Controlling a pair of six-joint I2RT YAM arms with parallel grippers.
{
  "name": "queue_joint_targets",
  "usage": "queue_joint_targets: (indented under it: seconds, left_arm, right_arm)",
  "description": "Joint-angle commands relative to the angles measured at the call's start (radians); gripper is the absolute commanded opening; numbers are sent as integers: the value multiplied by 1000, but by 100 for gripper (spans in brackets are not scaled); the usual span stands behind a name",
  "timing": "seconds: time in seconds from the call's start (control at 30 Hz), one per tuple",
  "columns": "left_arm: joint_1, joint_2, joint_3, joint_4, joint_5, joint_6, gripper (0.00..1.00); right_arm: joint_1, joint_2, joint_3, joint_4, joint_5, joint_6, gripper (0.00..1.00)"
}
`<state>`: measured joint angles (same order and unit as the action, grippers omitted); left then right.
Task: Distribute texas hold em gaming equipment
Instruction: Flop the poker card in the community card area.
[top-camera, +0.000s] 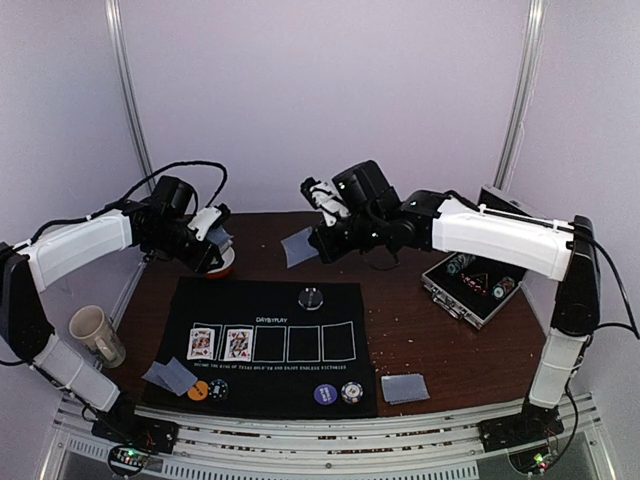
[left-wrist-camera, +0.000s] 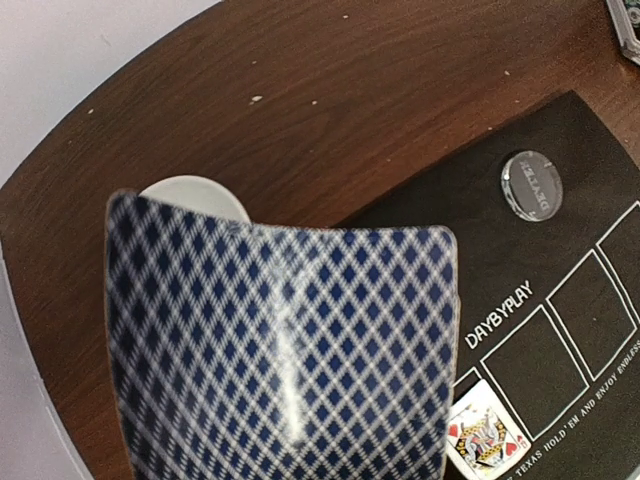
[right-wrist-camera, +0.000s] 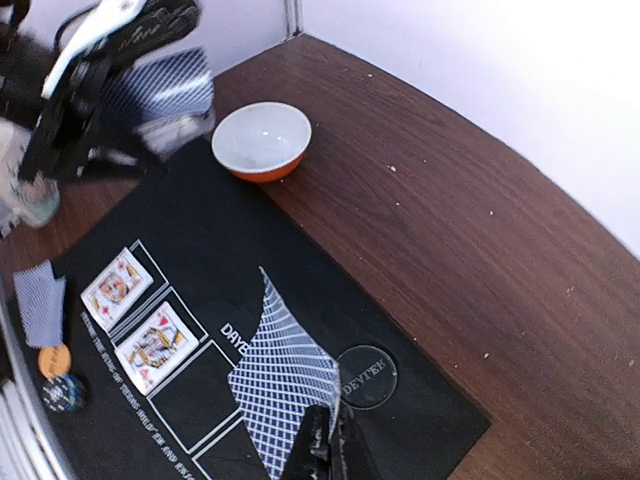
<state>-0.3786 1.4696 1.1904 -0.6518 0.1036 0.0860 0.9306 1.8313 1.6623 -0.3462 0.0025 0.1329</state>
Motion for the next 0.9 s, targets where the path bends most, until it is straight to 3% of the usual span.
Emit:
queue_joint_targets:
  seconds: [0.0, 0.2, 0.4, 0.7, 0.87]
  left_arm:
    - [17, -45, -13, 60, -26, -47, 38]
    - [27, -63, -20, 61, -31, -48, 38]
    - [30, -86, -33, 72, -28, -43, 38]
    - [30, -76, -27, 76, -10, -40, 38]
    - [30, -83, -29, 77, -9, -37, 38]
  right_arm:
    - [143, 102, 11, -31, 260, -362, 0]
    - [266, 261, 24, 100, 450, -748, 0]
    - [287, 353, 76, 235, 669, -867, 0]
    - [341, 441, 1, 314, 734, -1084, 0]
    - [374, 483, 44, 198, 617, -1002, 0]
